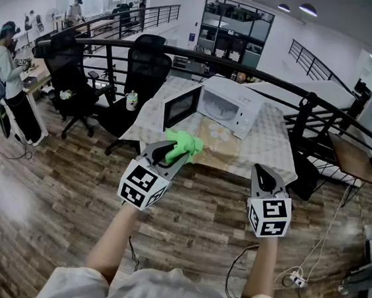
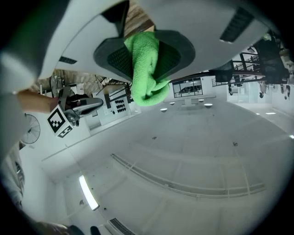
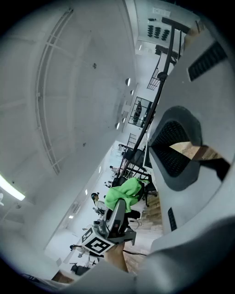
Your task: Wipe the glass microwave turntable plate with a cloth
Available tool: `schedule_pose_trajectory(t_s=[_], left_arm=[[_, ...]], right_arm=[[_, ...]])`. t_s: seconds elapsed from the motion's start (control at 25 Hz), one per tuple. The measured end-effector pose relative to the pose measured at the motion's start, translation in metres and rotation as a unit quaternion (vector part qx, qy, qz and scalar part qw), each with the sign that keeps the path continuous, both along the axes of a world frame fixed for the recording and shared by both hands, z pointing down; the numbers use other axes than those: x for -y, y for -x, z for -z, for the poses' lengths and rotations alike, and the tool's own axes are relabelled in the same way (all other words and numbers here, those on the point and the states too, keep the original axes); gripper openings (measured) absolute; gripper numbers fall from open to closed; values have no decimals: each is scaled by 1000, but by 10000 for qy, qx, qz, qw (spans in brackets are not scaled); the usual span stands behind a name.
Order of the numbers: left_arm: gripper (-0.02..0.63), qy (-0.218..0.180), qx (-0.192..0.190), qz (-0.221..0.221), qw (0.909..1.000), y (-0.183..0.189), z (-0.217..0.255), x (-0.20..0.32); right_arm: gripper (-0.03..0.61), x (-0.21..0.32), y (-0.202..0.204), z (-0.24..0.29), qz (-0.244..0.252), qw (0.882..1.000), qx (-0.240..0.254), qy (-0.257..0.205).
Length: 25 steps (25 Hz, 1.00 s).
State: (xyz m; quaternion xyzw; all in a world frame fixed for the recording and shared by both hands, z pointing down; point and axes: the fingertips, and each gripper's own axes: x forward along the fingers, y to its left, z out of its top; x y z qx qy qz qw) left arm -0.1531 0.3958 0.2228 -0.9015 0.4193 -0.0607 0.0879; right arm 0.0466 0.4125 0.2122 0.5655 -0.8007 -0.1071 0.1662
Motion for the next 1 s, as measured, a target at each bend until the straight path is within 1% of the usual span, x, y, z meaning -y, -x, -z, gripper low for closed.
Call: schedule_pose_trajectory(t_s=[0.2,0.32,0.44,0.6,0.8,1.0], left_arm=[[138,-98,0,60,9999,8,1,11],[137,-2,-89,-59,9999,11,-4,14],[137,161,-74,-194,9997,14,-14,18],[137,100,20,-246,9996,26,-20,25],[137,175,-28,-266,9995,34,-32,53],[137,252,-70,-194,9995,25,-45,100]], right_arm=[[12,9,6,0,-8,10000,38,-59],[14,11,11,-2,-13,9997,200,-140],[14,16,16,-8,-52,9992,379,-87],[14,19,26,-12,-92,9986,504,-97],[12,39,27,-17,-187,9972,718,-83],[12,83,13,-28,-185,9970,749,-26]])
